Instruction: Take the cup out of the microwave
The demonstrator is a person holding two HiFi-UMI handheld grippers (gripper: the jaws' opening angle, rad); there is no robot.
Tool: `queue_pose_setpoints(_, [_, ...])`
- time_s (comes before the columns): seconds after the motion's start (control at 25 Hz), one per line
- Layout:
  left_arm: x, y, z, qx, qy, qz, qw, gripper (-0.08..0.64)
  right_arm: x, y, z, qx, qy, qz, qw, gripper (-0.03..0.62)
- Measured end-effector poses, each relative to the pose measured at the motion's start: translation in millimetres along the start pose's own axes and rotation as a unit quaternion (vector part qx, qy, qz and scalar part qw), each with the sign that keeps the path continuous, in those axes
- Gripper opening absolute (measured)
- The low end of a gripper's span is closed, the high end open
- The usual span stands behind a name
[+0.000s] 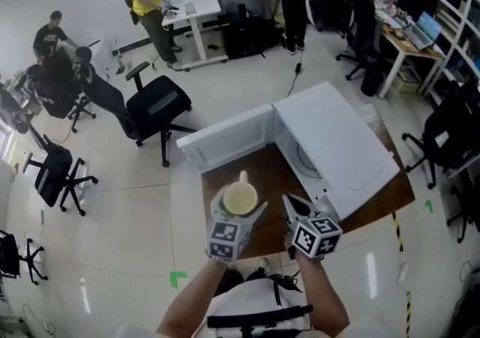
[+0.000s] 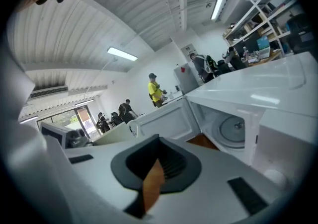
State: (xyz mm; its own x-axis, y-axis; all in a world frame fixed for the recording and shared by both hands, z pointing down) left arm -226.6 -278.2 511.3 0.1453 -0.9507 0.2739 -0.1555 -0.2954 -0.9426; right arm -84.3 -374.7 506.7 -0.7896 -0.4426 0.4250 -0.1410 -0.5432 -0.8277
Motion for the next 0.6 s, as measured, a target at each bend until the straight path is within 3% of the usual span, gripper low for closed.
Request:
queue_pose_setpoints(0.28, [-79.8, 2.6, -0.6, -0.014, 0.049, 0.022, 0.9985, 0.466, 0.6, -11.6, -57.8, -0.039, 0.052, -0.011, 0.998, 0.009])
queue_pose_setpoints(0.6, [-162.3, -9.5, -0.2, -0.018, 0.076, 0.033, 0.9964, 0.466, -28.5, -36.7, -119.3, -0.064, 0.065, -0.011, 0.996, 0.009])
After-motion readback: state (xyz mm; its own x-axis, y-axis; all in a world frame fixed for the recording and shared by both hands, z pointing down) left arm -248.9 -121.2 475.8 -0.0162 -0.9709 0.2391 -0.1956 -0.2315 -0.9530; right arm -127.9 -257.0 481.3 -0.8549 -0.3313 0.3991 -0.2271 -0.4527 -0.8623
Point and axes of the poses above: the fingertips, and each gripper's own axes: x forward along the fingers, z to its right, y out of its top, the point moved 7 cm from there along -x, backward along the fingers, and after that the axes turned 14 degrees about -y, right-handed, at the moved point
